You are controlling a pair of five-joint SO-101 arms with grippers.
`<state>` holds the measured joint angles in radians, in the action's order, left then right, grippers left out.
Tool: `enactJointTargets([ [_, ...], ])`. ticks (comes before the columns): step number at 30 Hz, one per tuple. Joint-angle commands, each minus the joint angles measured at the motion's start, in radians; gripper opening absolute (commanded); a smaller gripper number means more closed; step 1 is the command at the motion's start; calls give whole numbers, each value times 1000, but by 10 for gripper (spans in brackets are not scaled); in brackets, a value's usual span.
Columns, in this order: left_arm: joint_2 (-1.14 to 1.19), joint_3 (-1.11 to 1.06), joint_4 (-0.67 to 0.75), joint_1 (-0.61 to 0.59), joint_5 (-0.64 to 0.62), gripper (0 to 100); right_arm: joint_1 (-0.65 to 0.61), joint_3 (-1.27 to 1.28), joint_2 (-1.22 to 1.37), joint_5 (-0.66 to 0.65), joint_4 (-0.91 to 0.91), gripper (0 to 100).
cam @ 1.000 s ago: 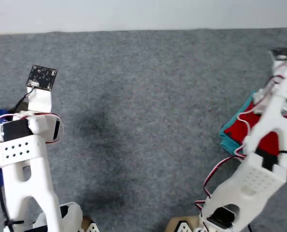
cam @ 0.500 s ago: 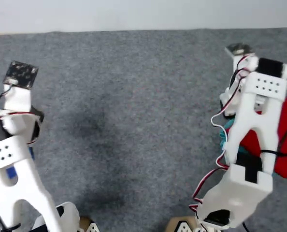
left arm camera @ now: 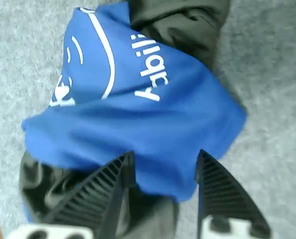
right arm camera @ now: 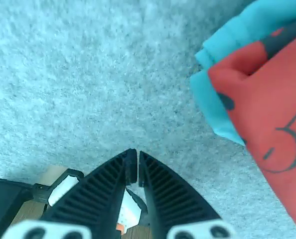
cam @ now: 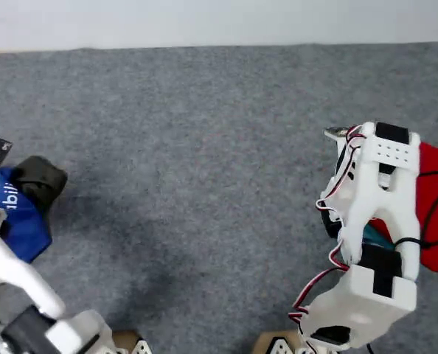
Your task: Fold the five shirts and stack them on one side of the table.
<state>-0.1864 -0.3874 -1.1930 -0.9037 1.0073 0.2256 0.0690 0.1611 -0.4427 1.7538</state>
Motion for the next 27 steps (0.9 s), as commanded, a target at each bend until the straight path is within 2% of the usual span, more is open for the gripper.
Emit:
enactJointTargets([
  [1, 91, 38, 86, 2, 14, 204, -10, 2, -62, 17, 41, 9],
  [8, 310, 38, 219, 29, 14, 198, -24, 3, -62, 80, 44, 9],
  [11, 354, 38, 261, 40, 14, 129, -42, 3, -62, 80, 44, 9],
  [14, 336, 45, 256, 51, 14, 0, -67, 3, -64, 80, 44, 9],
  [17, 267, 79, 210, 54, 11, 2, -84, 3, -64, 80, 45, 9],
  [20, 146, 157, 98, 66, 5, 3, -85, 3, -70, 81, 45, 9],
  [23, 3, 237, 35, 100, -109, 3, -88, 18, -114, 81, 45, 9],
  [27, -161, 335, 52, 170, -319, 3, -88, 46, -197, 81, 44, 9],
])
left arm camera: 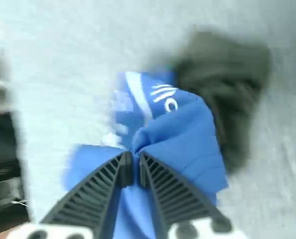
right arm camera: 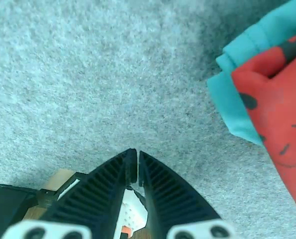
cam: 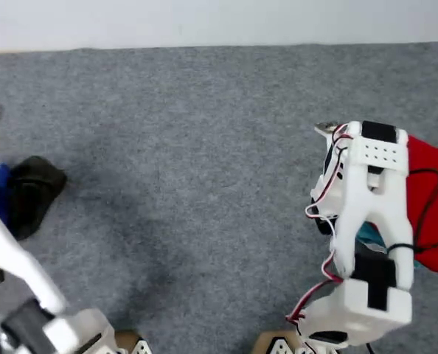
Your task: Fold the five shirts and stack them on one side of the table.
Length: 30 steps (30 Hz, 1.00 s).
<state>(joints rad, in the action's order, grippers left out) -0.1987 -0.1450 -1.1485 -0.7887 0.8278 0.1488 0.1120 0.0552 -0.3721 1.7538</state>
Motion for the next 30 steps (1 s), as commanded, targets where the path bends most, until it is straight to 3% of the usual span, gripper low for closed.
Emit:
enactJointTargets([
  [1, -184, 114, 15, 78, -187, 3, -12, 12, -111, 9, 44, 9],
  [8, -311, 228, 95, 322, -400, 4, -12, 84, -220, 5, 42, 9],
  [18, -273, 417, 114, 801, -522, 4, -10, 137, -248, 5, 42, 9],
  [23, -244, 456, 110, 965, -569, 4, -10, 137, -248, 5, 42, 9],
  [26, -235, 450, 69, 987, -569, 4, -10, 137, -246, 5, 42, 9],
  [30, -201, 357, -49, 879, -568, 4, -12, 137, -245, 5, 42, 9],
])
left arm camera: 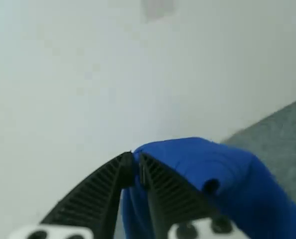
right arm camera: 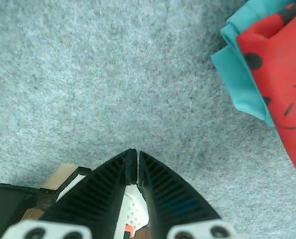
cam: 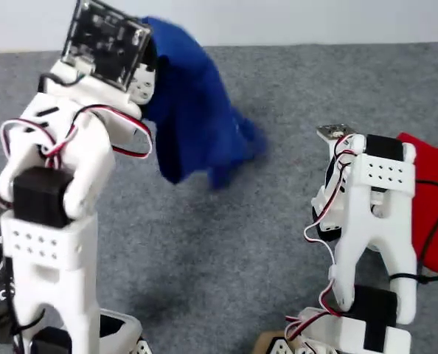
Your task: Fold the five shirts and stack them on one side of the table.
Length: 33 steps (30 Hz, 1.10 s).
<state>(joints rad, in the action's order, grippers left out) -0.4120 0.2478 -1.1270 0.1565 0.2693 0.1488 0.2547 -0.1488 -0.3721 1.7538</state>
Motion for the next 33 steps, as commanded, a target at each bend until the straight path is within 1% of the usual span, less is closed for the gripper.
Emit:
enactJointTargets([
  [1, 26, -82, -95, -110, -9, 4, -12, -8, -39, 5, 42, 9],
  [4, 74, -251, -106, -267, -6, 5, -28, -12, -35, 3, 41, 9],
  [7, 129, -403, -5, -443, 8, 6, -85, -12, -35, 3, 41, 9],
  [10, 181, -513, 104, -575, 141, 7, -174, -12, -33, 3, 39, 9],
  [13, 224, -559, 141, -658, 256, 55, -282, -12, -33, 3, 15, 9],
  [16, 250, -561, 135, -707, 315, 137, -367, -12, -31, 3, -39, 11],
  [19, 256, -561, 140, -732, 333, 182, -446, -14, -30, 3, -102, 28],
  [20, 256, -556, 140, -732, 333, 187, -466, -14, -27, 3, -124, 54],
  [23, 255, -532, 135, -733, 333, 192, -493, -52, 39, 6, -157, 181],
  [25, 255, -506, 127, -746, 333, 192, -496, -126, 120, 8, -157, 242],
  [26, 255, -486, 110, -753, 333, 192, -496, -175, 166, 9, -156, 250],
  [33, 255, -372, -63, -755, 328, 188, -493, -574, 516, 9, -157, 251],
])
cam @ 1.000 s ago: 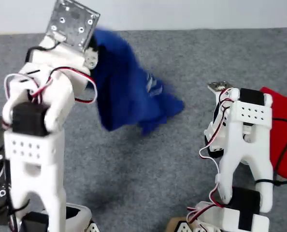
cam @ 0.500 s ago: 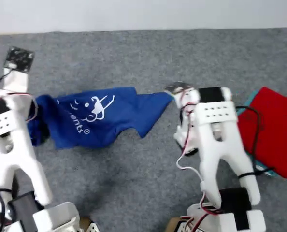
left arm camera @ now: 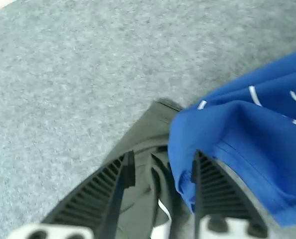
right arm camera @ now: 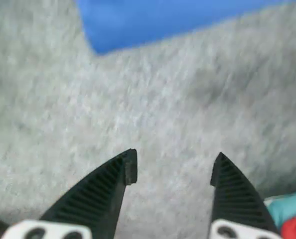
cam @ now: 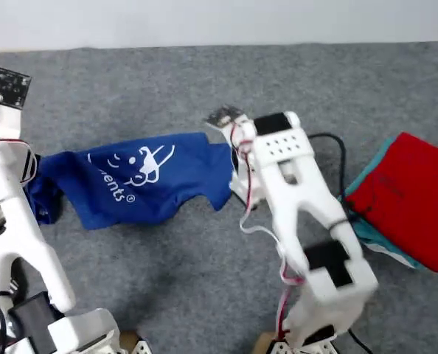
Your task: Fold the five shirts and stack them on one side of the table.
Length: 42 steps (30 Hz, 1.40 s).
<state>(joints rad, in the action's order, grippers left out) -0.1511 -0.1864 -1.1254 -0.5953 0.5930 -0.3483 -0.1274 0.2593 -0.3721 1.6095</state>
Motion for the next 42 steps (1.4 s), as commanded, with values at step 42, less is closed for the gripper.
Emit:
enactJointTargets([
  [42, -272, 30, -158, 109, -132, 134, 67, -1336, 599, -12, 186, 10],
])
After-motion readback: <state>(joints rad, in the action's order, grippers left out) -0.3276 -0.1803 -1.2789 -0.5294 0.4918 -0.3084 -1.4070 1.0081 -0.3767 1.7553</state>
